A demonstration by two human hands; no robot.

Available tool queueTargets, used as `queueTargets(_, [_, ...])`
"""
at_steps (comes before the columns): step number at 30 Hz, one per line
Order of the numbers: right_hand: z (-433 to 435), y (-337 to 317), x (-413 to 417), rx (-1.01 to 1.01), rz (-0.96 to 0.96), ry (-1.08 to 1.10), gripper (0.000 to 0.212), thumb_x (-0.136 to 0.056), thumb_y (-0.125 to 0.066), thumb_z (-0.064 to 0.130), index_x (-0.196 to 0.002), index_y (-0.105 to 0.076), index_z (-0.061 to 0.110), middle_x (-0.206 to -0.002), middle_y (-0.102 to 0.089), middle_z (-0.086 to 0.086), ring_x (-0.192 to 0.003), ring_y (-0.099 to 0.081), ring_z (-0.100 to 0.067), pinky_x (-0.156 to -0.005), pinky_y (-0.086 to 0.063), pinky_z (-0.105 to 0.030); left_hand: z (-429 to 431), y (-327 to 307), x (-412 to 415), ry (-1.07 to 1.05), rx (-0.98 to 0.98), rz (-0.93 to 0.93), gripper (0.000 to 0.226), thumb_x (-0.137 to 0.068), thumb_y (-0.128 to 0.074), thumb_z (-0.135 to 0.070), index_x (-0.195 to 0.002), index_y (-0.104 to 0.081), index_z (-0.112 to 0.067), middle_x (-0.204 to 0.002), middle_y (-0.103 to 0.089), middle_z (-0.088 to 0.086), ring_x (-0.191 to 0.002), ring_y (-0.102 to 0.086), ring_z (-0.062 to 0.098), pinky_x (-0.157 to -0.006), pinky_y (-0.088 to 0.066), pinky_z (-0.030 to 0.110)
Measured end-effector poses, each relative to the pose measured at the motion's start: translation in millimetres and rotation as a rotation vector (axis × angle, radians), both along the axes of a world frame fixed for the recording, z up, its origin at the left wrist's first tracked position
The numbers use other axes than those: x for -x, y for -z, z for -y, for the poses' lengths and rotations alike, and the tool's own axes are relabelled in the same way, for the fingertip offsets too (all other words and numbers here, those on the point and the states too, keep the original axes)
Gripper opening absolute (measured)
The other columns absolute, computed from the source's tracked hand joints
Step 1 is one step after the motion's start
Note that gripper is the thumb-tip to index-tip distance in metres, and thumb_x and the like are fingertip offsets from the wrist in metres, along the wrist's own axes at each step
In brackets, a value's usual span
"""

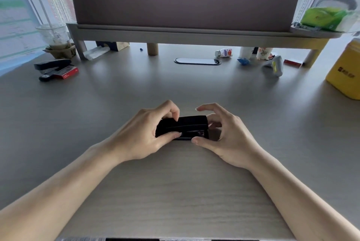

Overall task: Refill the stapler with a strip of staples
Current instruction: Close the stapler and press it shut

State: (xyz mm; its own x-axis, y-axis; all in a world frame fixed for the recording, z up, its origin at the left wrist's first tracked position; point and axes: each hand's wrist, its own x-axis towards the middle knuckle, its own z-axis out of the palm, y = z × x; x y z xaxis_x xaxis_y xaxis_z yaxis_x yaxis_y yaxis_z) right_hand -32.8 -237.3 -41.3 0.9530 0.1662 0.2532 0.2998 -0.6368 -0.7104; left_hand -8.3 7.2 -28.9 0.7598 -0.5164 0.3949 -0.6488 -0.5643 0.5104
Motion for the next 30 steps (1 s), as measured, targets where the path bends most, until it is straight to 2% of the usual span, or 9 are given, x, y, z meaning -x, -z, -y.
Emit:
queueTargets(6, [1,2,-5,0.017,-0.002,0.003,0.063,-0.074,-0.091,0.042,-0.128,-0.060,0.041,-0.100,-0.078,0.019,-0.093,-0.071,-0.002,-0.084,-0.057,-0.021,-10,-5,-6,0.003,-0.030,0.025,0.033,-0.090,-0.079,-0.027,-0.101,-0.048,-0.026,-0.090,-0.077,-0.002,-0.047,-0.047,0.011,-0.054,-0.045,0.025])
queueTargets(9, [2,1,-15,0.083,-0.004,0.019,0.062,-0.077,-0.084,0.055,-0.131,-0.059,0.037,-0.112,-0.072,0.022,-0.105,-0.066,0.001,-0.085,-0.051,-0.018,-22,-7,-18,-0.114,0.081,0.045,0.032,-0.090,-0.080,-0.022,-0.101,-0.050,-0.018,-0.086,-0.077,0.011,-0.038,-0.044,0.011,-0.044,-0.038,0.017])
queueTargets(11, [3,1,-28,0.211,0.032,0.022,0.056,-0.083,-0.077,0.058,-0.129,-0.059,0.031,-0.119,-0.066,0.021,-0.108,-0.059,-0.002,-0.088,-0.043,-0.021,-28,-6,-30,-0.196,0.077,0.064,0.032,-0.089,-0.081,-0.018,-0.100,-0.052,-0.014,-0.088,-0.077,0.011,-0.038,-0.043,0.008,-0.043,-0.031,0.009])
queueTargets(13, [1,0,-43,0.303,0.058,0.011,0.046,-0.087,-0.073,0.057,-0.122,-0.063,0.029,-0.113,-0.062,0.020,-0.109,-0.054,-0.005,-0.089,-0.039,-0.023,-30,-5,-42,-0.263,0.048,0.076,0.033,-0.088,-0.082,-0.020,-0.099,-0.051,-0.016,-0.089,-0.077,0.007,-0.043,-0.049,0.006,-0.047,-0.035,0.014])
queueTargets(19, [-8,2,-81,0.328,0.137,-0.056,0.029,-0.092,-0.070,0.050,-0.109,-0.067,0.026,-0.105,-0.066,0.012,-0.102,-0.055,-0.011,-0.083,-0.044,-0.027,-25,7,-72,-0.312,0.010,0.101,0.033,-0.090,-0.079,-0.026,-0.097,-0.049,-0.017,-0.086,-0.071,0.003,-0.055,-0.052,0.004,-0.056,-0.041,0.022])
queueTargets(23, [-10,3,-94,0.338,0.194,-0.074,0.027,-0.093,-0.069,0.046,-0.107,-0.068,0.023,-0.100,-0.061,0.014,-0.094,-0.050,-0.008,-0.079,-0.040,-0.024,-18,8,-98,-0.362,0.031,0.089,0.034,-0.089,-0.080,-0.028,-0.096,-0.048,-0.019,-0.083,-0.065,0.000,-0.053,-0.050,0.014,-0.069,-0.052,0.041])
queueTargets(25, [-10,5,-97,0.354,0.210,-0.073,0.026,-0.093,-0.068,0.047,-0.107,-0.068,0.025,-0.099,-0.057,0.017,-0.092,-0.047,-0.006,-0.077,-0.036,-0.020,-11,5,-121,-0.407,0.056,0.089,0.035,-0.089,-0.081,-0.026,-0.094,-0.047,-0.020,-0.078,-0.063,0.001,-0.065,-0.055,0.026,-0.066,-0.047,0.040])
queueTargets(27, [-9,7,-98,0.354,0.217,-0.072,0.025,-0.093,-0.068,0.048,-0.107,-0.067,0.027,-0.098,-0.054,0.020,-0.090,-0.045,-0.003,-0.074,-0.033,-0.013,-1,1,-148,-0.470,0.087,0.103,0.032,-0.089,-0.080,-0.024,-0.096,-0.049,-0.018,-0.082,-0.063,0.000,-0.073,-0.055,0.027,-0.065,-0.038,0.035])
queueTargets(30, [-8,9,-99,0.340,0.218,-0.074,0.026,-0.091,-0.066,0.051,-0.106,-0.066,0.030,-0.098,-0.055,0.020,-0.090,-0.045,-0.003,-0.076,-0.034,-0.014,16,-1,-187,-0.554,0.104,0.077,0.028,-0.091,-0.076,-0.022,-0.106,-0.056,-0.011,-0.091,-0.060,-0.001,-0.084,-0.052,0.028,-0.074,-0.042,0.035])
